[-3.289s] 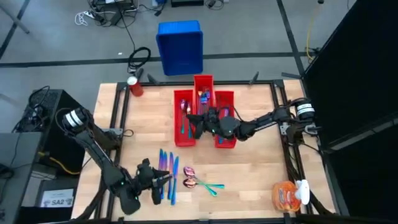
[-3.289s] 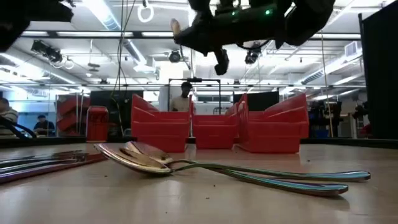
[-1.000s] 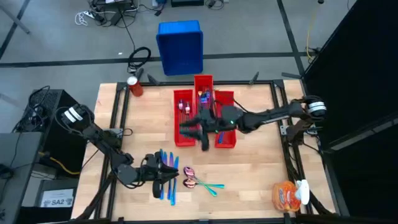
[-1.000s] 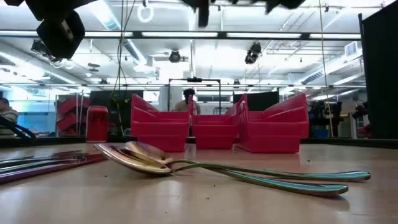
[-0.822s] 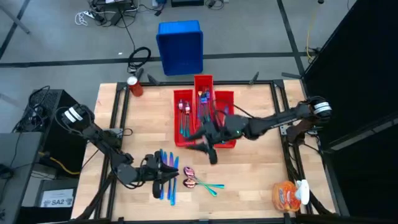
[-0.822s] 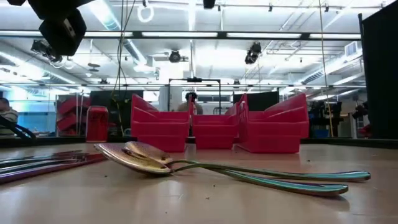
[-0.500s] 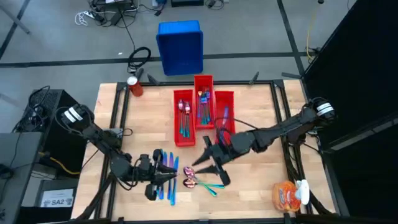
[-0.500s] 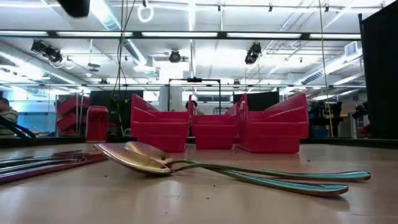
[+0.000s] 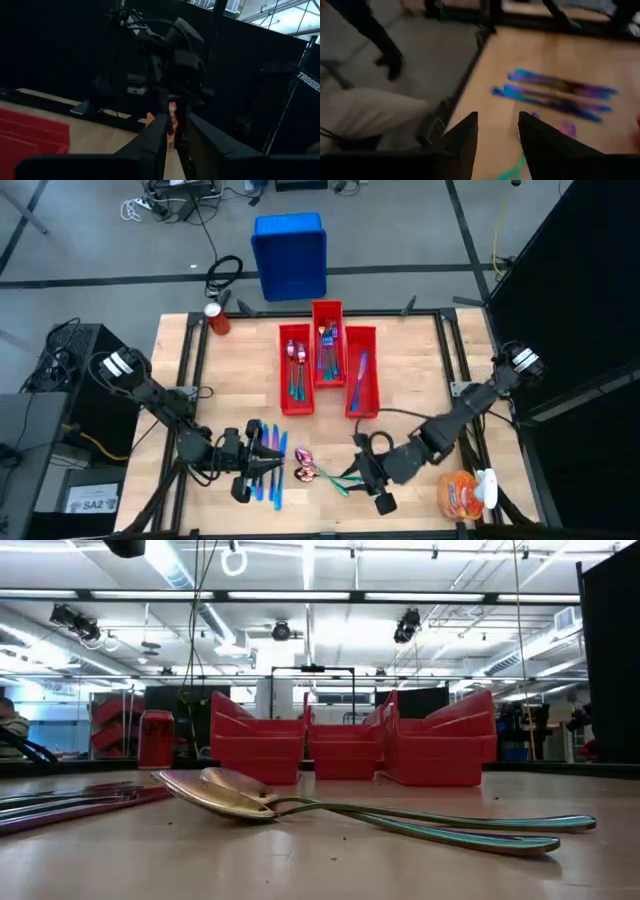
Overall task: Sort silverware
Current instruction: Put the iridescent spoon into the left orange bin
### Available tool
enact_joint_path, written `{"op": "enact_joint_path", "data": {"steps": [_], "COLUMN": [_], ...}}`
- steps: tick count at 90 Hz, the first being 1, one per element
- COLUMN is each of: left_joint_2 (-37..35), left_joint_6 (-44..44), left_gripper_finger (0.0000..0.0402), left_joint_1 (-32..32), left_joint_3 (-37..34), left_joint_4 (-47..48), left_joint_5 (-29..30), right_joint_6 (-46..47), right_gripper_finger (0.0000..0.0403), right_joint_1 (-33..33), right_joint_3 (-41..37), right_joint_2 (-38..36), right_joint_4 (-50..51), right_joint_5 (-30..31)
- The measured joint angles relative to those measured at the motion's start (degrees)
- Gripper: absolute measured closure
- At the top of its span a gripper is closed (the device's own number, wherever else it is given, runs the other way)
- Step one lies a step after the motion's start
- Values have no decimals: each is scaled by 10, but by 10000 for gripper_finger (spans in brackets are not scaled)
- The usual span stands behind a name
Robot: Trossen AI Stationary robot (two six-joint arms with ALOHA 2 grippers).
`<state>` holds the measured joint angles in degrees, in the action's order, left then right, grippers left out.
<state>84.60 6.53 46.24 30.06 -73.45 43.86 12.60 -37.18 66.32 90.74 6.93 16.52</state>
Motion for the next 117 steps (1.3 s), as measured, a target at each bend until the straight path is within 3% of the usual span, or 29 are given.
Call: {"op": "enact_joint_path", "data": {"steps": [61,103,117], "left_joint_2": [0,0,0], "left_joint_6": [-3,-3,-3], "left_gripper_finger": [341,341,341], "left_joint_1": [0,-1,-1], "left_joint_3": [10,10,10], "left_joint_4": [0,0,-6], "left_joint_5": [0,1,4], "right_joint_6": [54,104,82], "right_gripper_finger": [281,280,270], "right_joint_1": [-39,-45,-75], "right_joint_3": [0,0,0], "right_joint_2": [1,87,86], "right_joint_4": [31,20,-100], "right_joint_5": [11,-4,-17]}}
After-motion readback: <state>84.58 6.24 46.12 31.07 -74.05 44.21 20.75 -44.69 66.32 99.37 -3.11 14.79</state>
